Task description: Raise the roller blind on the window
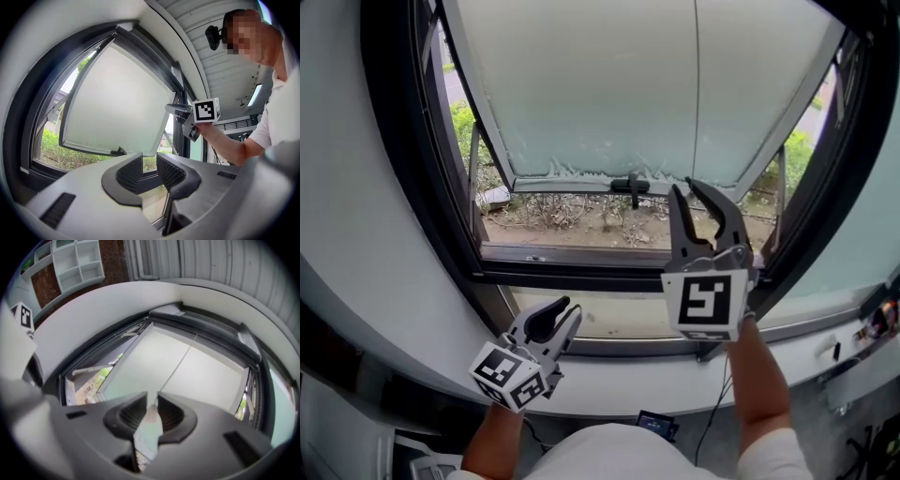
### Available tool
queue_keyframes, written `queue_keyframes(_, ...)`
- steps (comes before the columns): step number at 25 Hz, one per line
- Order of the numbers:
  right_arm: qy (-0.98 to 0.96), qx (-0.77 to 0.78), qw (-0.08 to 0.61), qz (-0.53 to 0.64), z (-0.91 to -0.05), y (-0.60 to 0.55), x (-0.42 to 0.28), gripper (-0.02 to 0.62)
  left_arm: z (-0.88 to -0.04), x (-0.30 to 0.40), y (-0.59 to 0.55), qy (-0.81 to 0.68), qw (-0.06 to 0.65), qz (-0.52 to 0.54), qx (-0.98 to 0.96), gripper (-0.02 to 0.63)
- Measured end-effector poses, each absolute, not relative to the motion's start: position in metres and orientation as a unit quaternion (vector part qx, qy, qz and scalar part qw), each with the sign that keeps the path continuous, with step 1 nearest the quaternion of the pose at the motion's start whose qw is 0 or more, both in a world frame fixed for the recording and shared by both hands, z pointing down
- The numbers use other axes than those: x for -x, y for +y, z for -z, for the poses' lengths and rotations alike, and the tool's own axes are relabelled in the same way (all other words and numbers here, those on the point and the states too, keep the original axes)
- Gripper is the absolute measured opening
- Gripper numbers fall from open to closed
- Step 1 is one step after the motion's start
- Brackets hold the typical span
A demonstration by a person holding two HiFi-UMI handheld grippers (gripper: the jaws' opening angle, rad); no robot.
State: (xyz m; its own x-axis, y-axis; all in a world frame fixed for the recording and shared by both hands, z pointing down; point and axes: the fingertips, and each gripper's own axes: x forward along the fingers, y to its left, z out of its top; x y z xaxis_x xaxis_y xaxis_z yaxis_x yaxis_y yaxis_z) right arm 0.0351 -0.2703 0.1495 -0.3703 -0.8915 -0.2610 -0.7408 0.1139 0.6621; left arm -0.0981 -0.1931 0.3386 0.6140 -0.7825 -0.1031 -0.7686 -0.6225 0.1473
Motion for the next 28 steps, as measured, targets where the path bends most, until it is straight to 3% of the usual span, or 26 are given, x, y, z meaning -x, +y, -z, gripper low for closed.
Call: queue_keyframes(28, -0.735, -0.556, 0.043, 0.386, -0.106, -0.250, -0.045, 0.074, -0.350, 0.098, -0.195, -0.435, 0.051, 0.066, -0.896, 0.109)
